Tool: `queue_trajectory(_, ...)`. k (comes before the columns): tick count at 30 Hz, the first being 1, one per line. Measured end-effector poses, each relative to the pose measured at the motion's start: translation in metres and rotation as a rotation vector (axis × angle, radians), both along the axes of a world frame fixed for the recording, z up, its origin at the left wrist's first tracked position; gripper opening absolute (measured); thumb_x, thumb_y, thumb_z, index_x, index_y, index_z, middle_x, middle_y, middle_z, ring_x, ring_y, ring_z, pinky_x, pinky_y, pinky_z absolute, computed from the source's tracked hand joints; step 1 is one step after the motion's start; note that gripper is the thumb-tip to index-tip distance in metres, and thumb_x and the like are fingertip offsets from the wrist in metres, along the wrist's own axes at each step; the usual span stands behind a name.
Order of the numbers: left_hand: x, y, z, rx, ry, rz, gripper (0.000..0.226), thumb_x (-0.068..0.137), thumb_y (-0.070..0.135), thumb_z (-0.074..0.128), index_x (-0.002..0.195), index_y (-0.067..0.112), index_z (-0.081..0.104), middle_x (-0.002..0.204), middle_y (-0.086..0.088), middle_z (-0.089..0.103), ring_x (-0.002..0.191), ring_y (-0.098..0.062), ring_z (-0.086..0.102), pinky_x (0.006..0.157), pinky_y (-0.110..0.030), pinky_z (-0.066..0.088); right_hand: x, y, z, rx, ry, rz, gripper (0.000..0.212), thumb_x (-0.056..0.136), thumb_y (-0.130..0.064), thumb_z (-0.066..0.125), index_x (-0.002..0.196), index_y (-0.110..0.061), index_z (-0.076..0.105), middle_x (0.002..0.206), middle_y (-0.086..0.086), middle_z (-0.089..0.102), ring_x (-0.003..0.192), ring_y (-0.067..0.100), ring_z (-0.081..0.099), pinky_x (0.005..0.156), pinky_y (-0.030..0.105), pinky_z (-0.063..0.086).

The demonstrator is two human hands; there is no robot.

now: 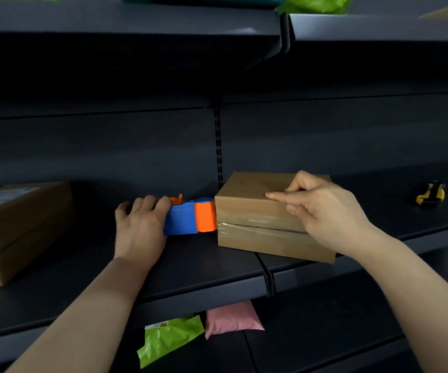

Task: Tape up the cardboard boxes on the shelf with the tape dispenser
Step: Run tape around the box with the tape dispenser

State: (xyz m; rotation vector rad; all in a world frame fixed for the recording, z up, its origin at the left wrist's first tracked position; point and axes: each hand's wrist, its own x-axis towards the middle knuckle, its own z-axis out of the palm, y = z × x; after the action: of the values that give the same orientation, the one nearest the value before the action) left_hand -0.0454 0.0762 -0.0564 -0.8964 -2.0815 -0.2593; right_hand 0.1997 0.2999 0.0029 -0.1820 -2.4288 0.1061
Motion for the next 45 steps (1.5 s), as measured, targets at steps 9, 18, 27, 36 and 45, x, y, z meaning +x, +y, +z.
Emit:
queue_trajectory(9, 0.008, 0.001, 0.001, 0.014, -0.042, -0.05, 0.054, 0.05, -0.001, 0.08, 0.1, 0.01, 0.06, 0.086, -0.011, 0.057, 0.083, -0.038, 0.057, 0.074, -0.056, 0.047, -0.043, -0.049, -0.008, 0.213, 0.322, -0.311, 0.034, 0.093, -0.038, 0.043, 0.093, -0.024, 0.074, 0.089, -0.002, 0.066, 0.081, 0.021, 0.059, 0.085, 0.039, 0.039)
queue_trajectory(18, 0.005, 0.001, -0.003, 0.019, -0.034, -0.092, 0.054, 0.047, 0.003, 0.082, 0.094, 0.009, 0.058, 0.083, -0.011, 0.056, 0.08, -0.037, 0.055, 0.064, -0.048, 0.046, -0.111, -0.063, -0.044, 0.346, 0.48, -0.386, 0.034, 0.094, -0.051, 0.05, 0.09, -0.024, 0.068, 0.081, 0.0, 0.056, 0.077, 0.022, 0.053, 0.074, 0.037, 0.033)
queue_trajectory(27, 0.002, 0.003, -0.003, 0.023, -0.046, -0.167, 0.057, 0.048, 0.005, 0.083, 0.098, 0.011, 0.057, 0.084, -0.008, 0.056, 0.08, -0.035, 0.054, 0.066, -0.045, 0.046, -0.06, -0.011, -0.035, 0.377, 0.595, -0.333, 0.03, 0.095, -0.047, 0.051, 0.093, -0.027, 0.074, 0.09, -0.005, 0.068, 0.087, 0.019, 0.063, 0.093, 0.043, 0.033)
queue_trajectory(36, 0.004, 0.004, -0.004, 0.009, -0.085, -0.149, 0.062, 0.045, 0.001, 0.083, 0.102, 0.01, 0.059, 0.087, -0.012, 0.058, 0.083, -0.038, 0.056, 0.067, -0.049, 0.048, -0.055, -0.008, -0.028, -0.014, 0.447, -0.462, 0.053, 0.091, -0.067, 0.037, 0.08, -0.023, 0.066, 0.085, -0.004, 0.061, 0.088, 0.02, 0.055, 0.093, 0.045, 0.032)
queue_trajectory(45, 0.003, -0.004, -0.001, 0.025, -0.1, -0.217, 0.056, 0.05, 0.009, 0.081, 0.1, 0.016, 0.058, 0.087, -0.006, 0.058, 0.083, -0.034, 0.058, 0.072, -0.045, 0.045, -0.093, -0.07, 0.014, 0.004, -0.159, -0.281, 0.039, 0.093, -0.028, 0.043, 0.13, -0.024, 0.055, 0.133, 0.0, 0.056, 0.121, 0.024, 0.05, 0.096, 0.036, 0.035)
